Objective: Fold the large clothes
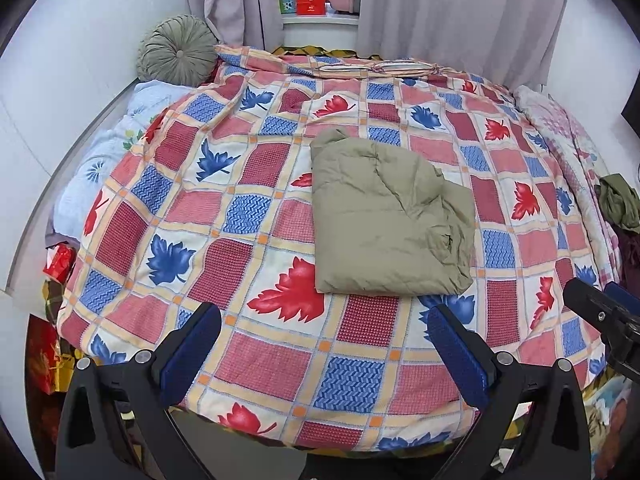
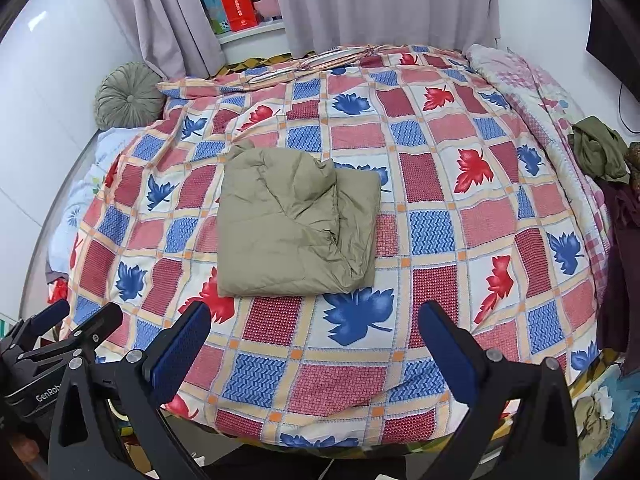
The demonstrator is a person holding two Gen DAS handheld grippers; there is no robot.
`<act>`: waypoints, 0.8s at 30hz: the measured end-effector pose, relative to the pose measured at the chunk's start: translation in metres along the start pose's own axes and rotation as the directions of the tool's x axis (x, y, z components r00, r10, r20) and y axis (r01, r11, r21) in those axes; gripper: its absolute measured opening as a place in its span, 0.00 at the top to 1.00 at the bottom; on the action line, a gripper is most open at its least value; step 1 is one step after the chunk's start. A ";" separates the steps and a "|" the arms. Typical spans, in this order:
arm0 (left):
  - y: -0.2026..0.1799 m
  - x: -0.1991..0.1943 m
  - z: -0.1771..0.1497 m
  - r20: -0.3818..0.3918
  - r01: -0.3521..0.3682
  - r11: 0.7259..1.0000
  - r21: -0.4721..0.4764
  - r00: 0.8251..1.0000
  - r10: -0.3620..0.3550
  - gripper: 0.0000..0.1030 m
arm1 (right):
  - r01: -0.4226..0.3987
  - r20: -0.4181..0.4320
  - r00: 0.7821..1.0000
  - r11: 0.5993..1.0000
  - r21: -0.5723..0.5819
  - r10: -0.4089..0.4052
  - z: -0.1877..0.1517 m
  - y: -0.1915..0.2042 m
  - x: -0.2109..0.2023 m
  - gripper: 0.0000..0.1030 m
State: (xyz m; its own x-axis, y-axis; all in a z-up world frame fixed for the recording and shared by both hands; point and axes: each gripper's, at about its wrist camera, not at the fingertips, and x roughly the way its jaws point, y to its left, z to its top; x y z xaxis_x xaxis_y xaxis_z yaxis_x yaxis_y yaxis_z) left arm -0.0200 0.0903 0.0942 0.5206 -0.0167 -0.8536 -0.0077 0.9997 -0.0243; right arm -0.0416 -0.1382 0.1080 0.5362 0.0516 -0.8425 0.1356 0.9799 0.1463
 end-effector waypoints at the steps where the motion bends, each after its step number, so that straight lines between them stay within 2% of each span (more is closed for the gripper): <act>1: 0.001 0.000 0.000 -0.001 -0.002 1.000 0.000 1.000 0.002 0.00 | 0.001 -0.001 1.000 1.000 0.001 -0.001 0.000 0.000 0.000 0.00; 24: -0.002 -0.002 -0.002 -0.003 -0.009 1.000 0.004 1.000 0.009 0.00 | 0.010 0.005 1.000 1.000 0.006 -0.010 0.000 0.006 -0.004 0.00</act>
State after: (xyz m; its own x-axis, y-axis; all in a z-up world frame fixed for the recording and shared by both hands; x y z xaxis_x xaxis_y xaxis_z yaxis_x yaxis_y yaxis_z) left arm -0.0230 0.0888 0.0945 0.5178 -0.0081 -0.8555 -0.0087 0.9999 -0.0147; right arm -0.0431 -0.1330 0.1124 0.5389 0.0404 -0.8414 0.1459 0.9793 0.1405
